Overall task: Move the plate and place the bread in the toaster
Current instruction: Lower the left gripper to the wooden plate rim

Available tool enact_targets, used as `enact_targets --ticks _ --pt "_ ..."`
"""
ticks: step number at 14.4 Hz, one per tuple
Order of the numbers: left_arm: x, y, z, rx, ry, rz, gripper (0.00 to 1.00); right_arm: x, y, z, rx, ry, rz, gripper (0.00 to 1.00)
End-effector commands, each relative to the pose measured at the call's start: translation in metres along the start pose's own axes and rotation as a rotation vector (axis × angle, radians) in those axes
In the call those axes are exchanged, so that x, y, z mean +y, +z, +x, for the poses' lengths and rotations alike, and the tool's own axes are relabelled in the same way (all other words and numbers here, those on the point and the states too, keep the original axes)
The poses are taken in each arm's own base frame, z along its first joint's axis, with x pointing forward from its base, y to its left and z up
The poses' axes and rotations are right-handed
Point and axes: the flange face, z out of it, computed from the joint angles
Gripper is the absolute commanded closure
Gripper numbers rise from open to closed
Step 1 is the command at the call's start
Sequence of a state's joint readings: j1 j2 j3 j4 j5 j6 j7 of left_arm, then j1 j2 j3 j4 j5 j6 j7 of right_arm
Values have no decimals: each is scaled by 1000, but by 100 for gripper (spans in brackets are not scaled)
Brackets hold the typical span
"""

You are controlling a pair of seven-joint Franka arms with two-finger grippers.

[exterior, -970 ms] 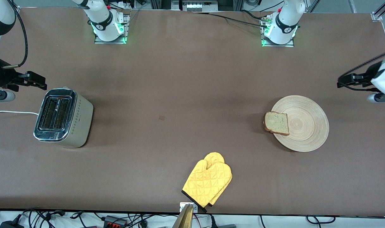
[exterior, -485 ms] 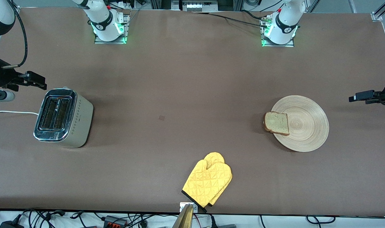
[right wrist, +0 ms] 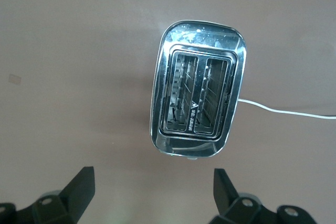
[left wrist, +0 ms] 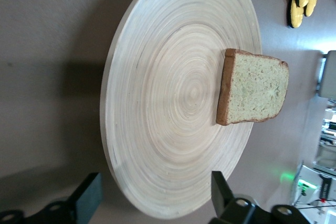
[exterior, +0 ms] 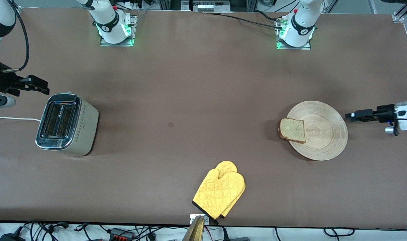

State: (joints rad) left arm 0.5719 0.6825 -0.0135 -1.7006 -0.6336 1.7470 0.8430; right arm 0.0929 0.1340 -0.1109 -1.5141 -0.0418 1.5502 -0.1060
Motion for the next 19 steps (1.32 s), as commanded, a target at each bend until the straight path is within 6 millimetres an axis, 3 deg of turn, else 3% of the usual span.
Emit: enact_targets --ticks 1,4,5,7,8,9,15,19 --pt "-15 11 7 34 32 -67 29 1 -4 -3 -5 18 5 0" --pt "-30 30 6 43 41 -108 39 2 -4 -3 -5 19 5 0" --pt "-32 31 5 40 51 -107 52 2 -3 -3 -5 19 5 0" --pt "-34 34 5 41 50 -115 64 3 -3 -3 -5 21 5 0" --pt "-32 34 6 38 51 -114 86 2 -3 -3 -5 21 6 0" --pt "-30 28 11 46 64 -105 99 2 -3 -3 -10 22 10 0" --pt "-33 31 12 43 51 -116 99 3 -3 -4 -10 24 10 0" --pt "-2 49 28 19 -27 -178 99 2 -4 -2 -4 5 9 0"
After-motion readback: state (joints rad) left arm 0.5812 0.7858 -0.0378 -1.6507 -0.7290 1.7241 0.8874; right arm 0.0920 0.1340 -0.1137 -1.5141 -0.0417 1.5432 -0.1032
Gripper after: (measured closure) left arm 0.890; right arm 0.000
